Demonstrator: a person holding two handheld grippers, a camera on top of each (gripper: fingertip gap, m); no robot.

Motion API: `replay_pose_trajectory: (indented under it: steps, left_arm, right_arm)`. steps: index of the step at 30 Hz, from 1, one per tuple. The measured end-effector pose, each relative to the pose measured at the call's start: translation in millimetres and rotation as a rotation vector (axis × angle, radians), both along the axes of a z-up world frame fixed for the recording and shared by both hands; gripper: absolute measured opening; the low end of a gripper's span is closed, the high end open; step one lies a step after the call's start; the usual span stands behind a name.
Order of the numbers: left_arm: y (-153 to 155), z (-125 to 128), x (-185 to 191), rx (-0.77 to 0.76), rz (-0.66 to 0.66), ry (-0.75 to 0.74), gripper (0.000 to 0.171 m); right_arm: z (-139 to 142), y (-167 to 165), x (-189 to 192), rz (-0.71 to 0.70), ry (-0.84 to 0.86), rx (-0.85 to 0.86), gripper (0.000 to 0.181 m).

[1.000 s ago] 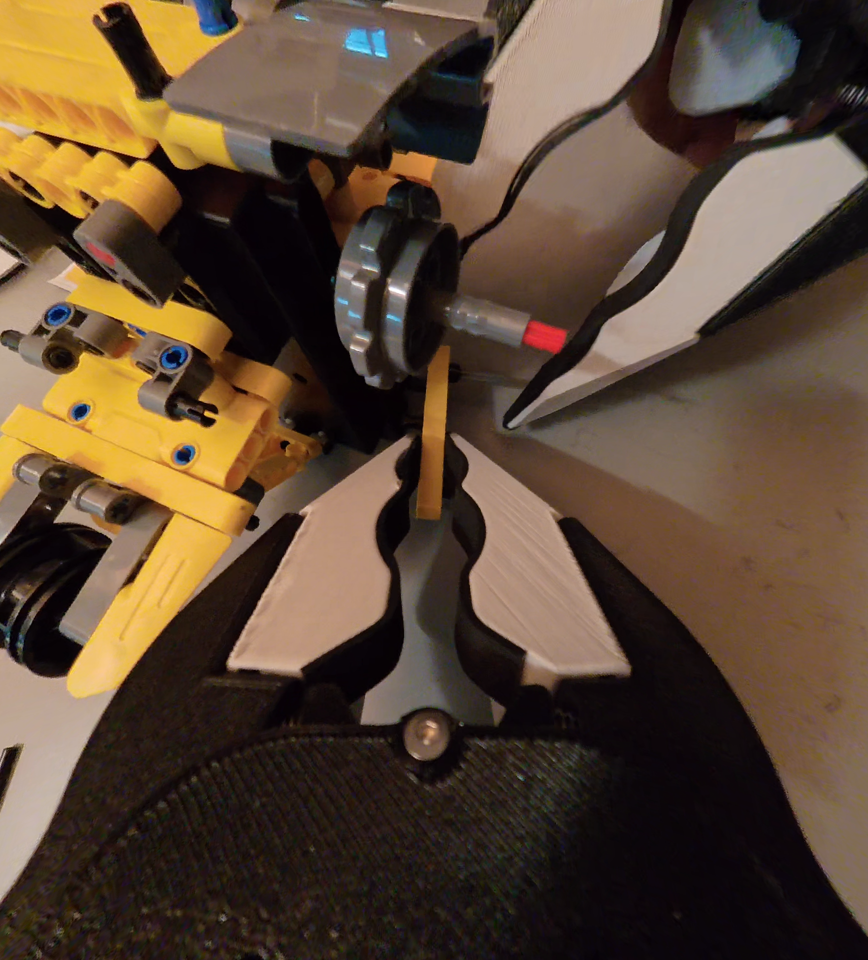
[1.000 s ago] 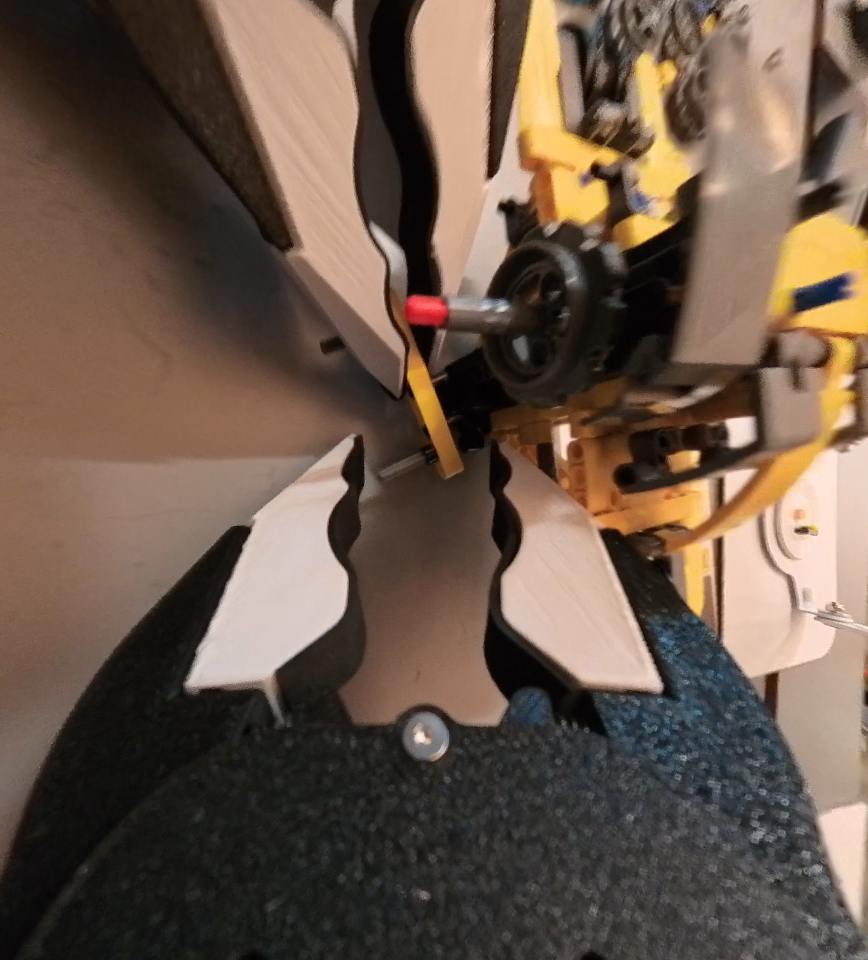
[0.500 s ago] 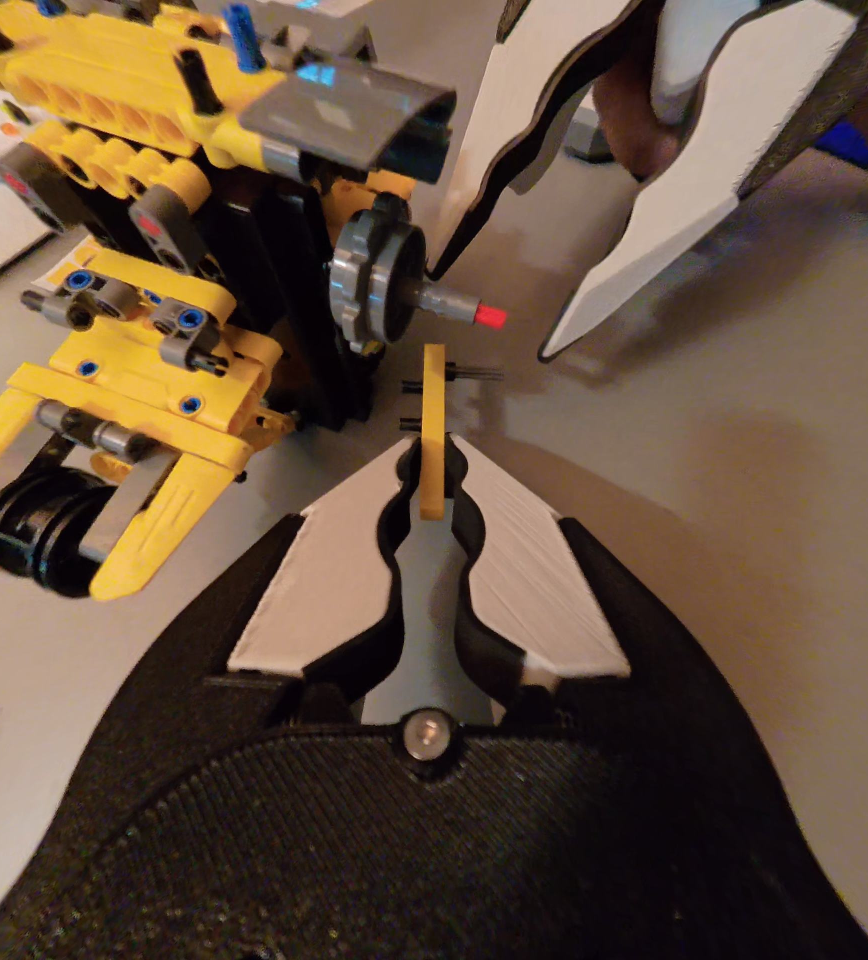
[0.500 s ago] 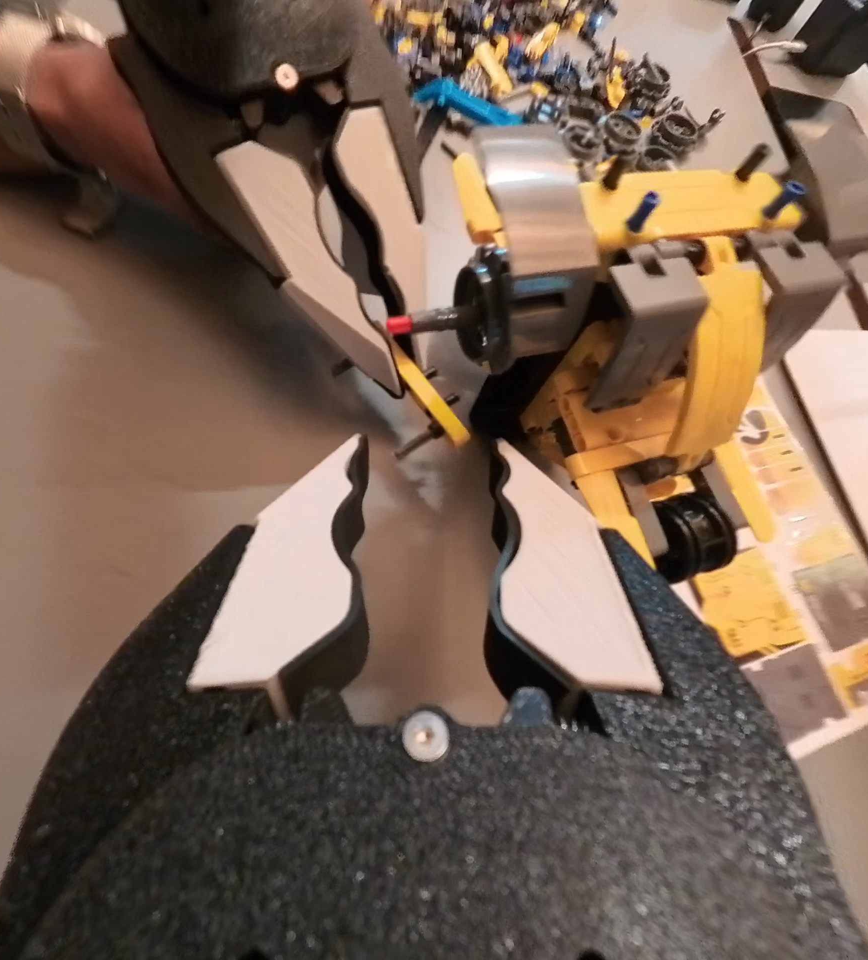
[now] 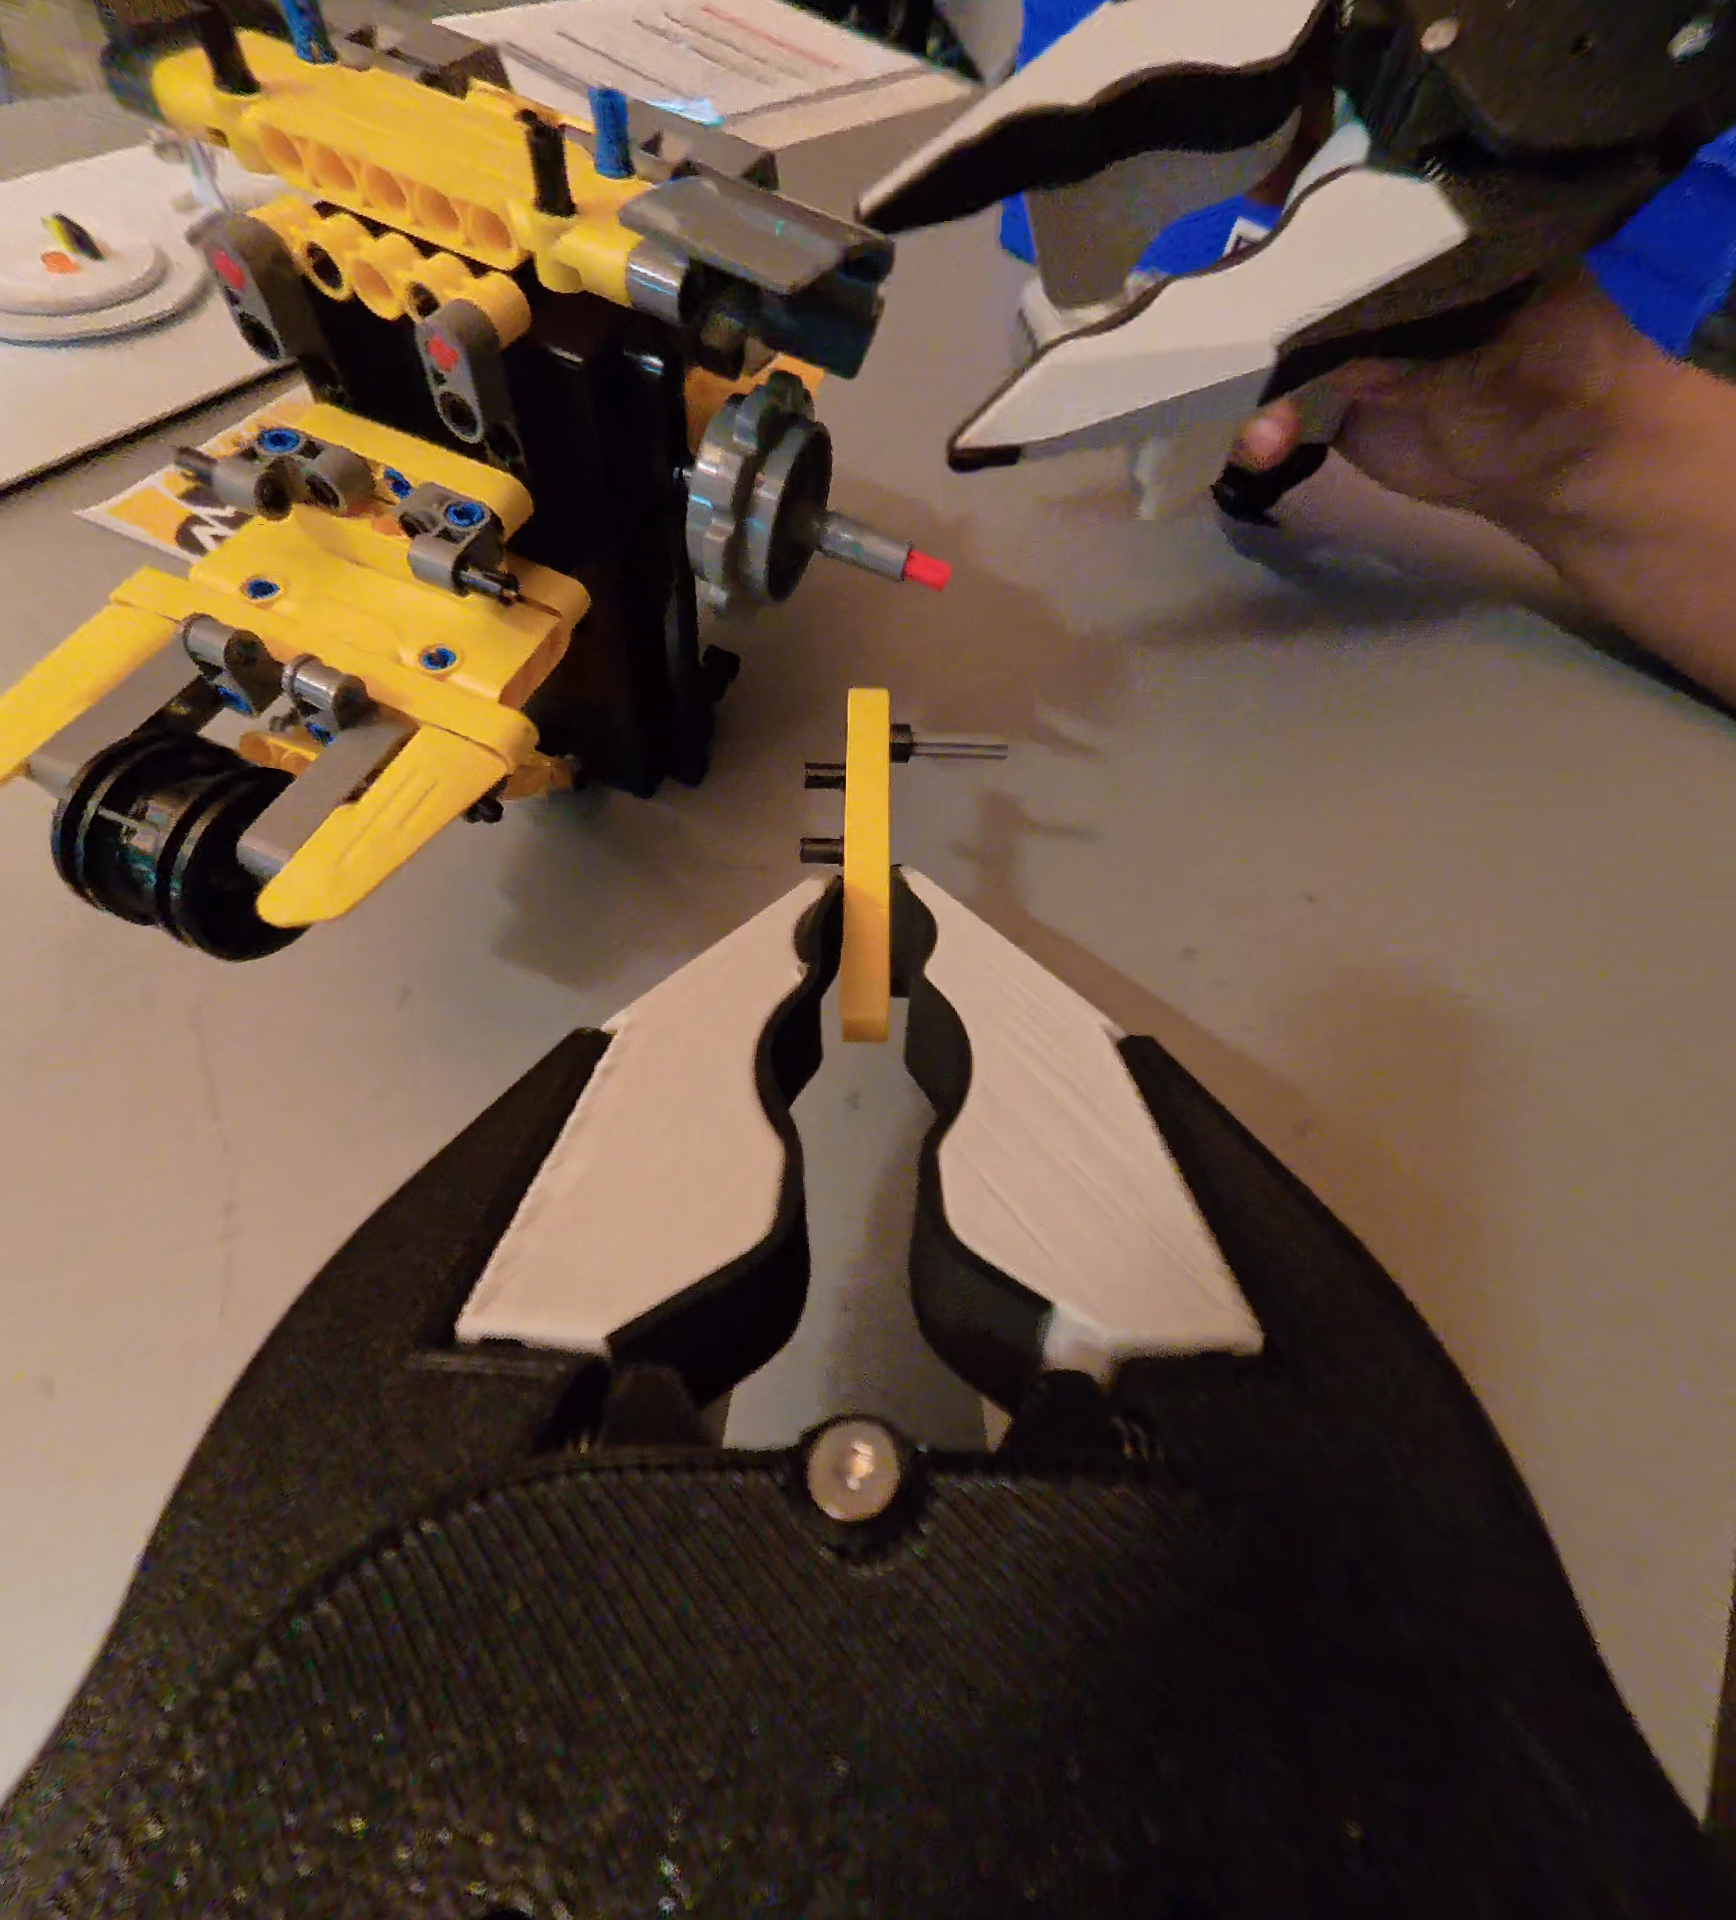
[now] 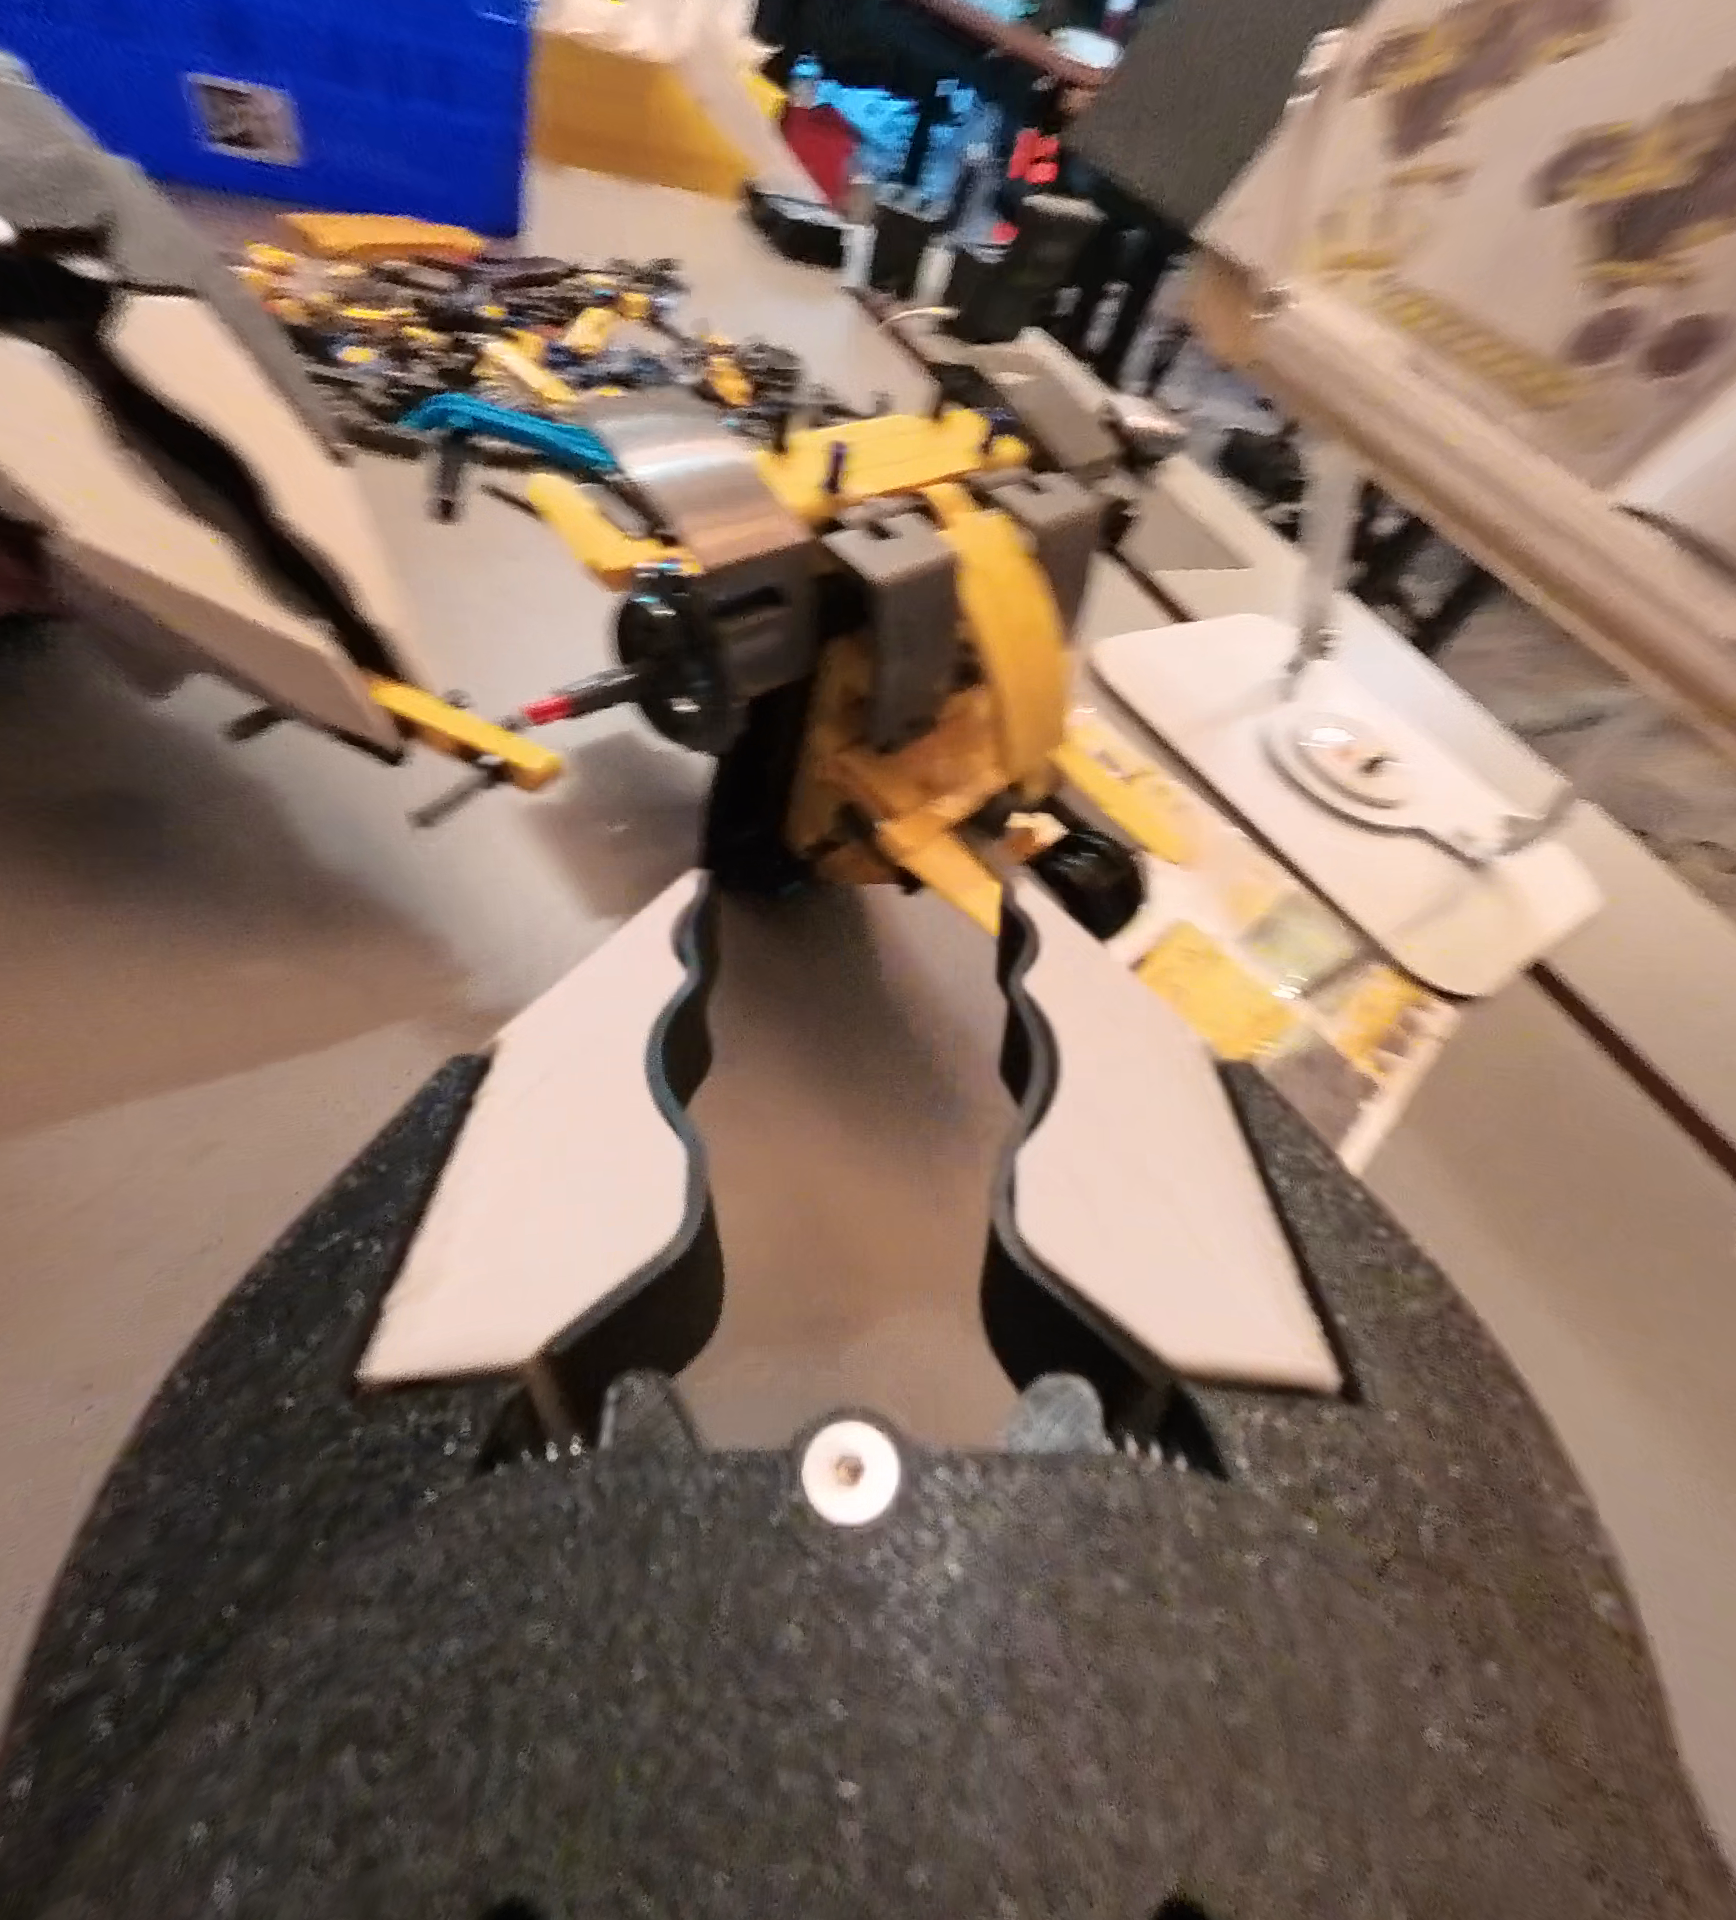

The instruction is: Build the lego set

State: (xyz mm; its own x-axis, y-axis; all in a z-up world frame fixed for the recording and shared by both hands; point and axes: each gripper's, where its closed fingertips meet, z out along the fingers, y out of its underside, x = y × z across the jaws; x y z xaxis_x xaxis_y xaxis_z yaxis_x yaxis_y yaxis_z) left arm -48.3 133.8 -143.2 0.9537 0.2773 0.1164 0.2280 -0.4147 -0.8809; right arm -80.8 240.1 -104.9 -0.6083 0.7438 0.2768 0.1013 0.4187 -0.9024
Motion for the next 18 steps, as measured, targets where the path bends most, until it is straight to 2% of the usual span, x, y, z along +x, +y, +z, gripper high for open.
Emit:
replay_pose_trajectory:
  steps: [2, 5, 7, 9, 10, 12, 15, 18]
  left_arm:
    - [-2, 4, -2, 0.036, 0.005, -0.026, 0.005]
    - [-5, 12, -4, 0.098, 0.012, -0.063, 0.005]
    - [-7, 15, -4, 0.131, 0.010, -0.094, 0.005]
    - [-7, 17, -4, 0.155, 0.004, -0.118, 0.005]
    - [-7, 18, -4, 0.162, 0.002, -0.124, 0.005]
    - [-7, 18, -4, 0.162, 0.001, -0.122, 0.005]
    - [-6, 17, -3, 0.151, 0.000, -0.113, 0.005]
    - [-6, 18, -2, 0.153, 0.000, -0.103, 0.005]
  right_arm:
    - [-1, 15, -10, -0.079, 0.052, 0.095, 0.061]
    - [-7, 25, -19, -0.155, 0.178, 0.371, 0.060]
    - [-6, 22, -23, -0.186, 0.318, 0.564, 0.054]
    - [-5, 11, -25, -0.172, 0.444, 0.690, 0.038]
    - [-6, 6, -26, -0.167, 0.482, 0.722, 0.032]
    - [-10, 3, -33, -0.179, 0.479, 0.767, 0.029]
    - [-16, 13, -48, -0.229, 0.421, 0.819, 0.038]
    - [-15, 12, -53, -0.221, 0.408, 0.832, 0.019]
